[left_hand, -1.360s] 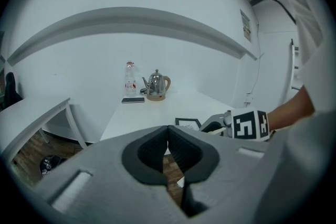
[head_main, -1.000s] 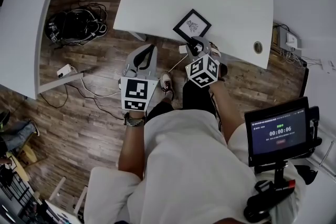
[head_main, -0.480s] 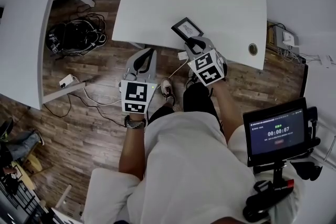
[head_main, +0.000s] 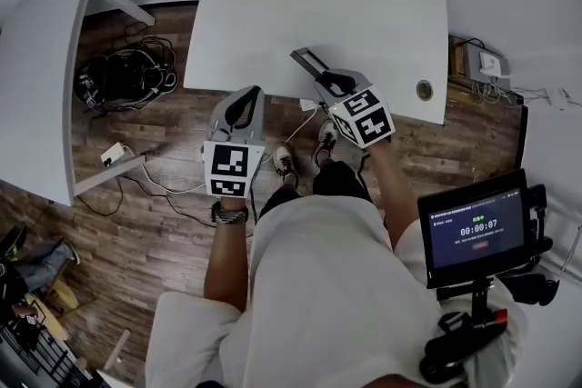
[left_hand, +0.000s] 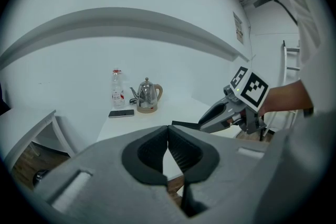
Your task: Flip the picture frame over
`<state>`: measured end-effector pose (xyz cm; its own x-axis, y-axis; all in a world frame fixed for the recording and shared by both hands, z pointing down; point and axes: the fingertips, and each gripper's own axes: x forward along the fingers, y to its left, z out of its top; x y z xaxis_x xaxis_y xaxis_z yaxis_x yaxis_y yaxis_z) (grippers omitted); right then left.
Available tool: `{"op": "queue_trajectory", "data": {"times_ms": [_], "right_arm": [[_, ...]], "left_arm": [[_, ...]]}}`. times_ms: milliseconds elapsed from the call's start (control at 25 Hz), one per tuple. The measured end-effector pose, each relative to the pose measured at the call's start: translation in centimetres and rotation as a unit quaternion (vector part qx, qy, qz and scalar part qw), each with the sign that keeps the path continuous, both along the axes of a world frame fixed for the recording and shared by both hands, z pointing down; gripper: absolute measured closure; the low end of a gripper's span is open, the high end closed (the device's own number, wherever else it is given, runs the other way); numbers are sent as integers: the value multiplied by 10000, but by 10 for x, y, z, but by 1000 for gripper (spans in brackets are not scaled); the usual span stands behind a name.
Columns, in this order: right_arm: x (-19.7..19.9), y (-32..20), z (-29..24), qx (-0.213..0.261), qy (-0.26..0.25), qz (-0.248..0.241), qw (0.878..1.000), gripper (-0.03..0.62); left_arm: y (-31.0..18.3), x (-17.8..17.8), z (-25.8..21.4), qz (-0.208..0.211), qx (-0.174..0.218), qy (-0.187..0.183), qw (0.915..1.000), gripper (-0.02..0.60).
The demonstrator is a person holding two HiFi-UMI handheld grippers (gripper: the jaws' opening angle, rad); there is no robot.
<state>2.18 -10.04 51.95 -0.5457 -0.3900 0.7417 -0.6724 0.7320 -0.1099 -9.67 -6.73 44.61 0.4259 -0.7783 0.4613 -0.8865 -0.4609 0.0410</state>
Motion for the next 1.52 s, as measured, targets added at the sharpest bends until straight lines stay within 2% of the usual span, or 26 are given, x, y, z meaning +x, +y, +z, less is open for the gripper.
{"op": "queue_trajectory", "data": {"times_ms": [440, 720, 1000, 1280, 1520], "right_arm": [[14, -10, -11, -531, -906, 590, 9927, 511], [20, -17, -17, -1020, -1778, 1029, 9733, 511], [87, -66, -11, -1248, -2261, 1290, 9574, 511], [110, -69, -8, -1135, -2284, 1472, 9557, 519], [134, -100, 22, -1361, -2772, 1675, 9363, 520]], "left_arm": [[-12, 10, 0, 90, 62, 207, 9997, 577], [-16, 15, -3, 184, 104, 243, 9995, 577], [-59, 78, 10, 257, -134, 172, 9994, 577], [-54, 90, 12, 357, -174, 170, 9991, 577], [-80, 103, 33, 416, -330, 141, 9985, 577]]}}
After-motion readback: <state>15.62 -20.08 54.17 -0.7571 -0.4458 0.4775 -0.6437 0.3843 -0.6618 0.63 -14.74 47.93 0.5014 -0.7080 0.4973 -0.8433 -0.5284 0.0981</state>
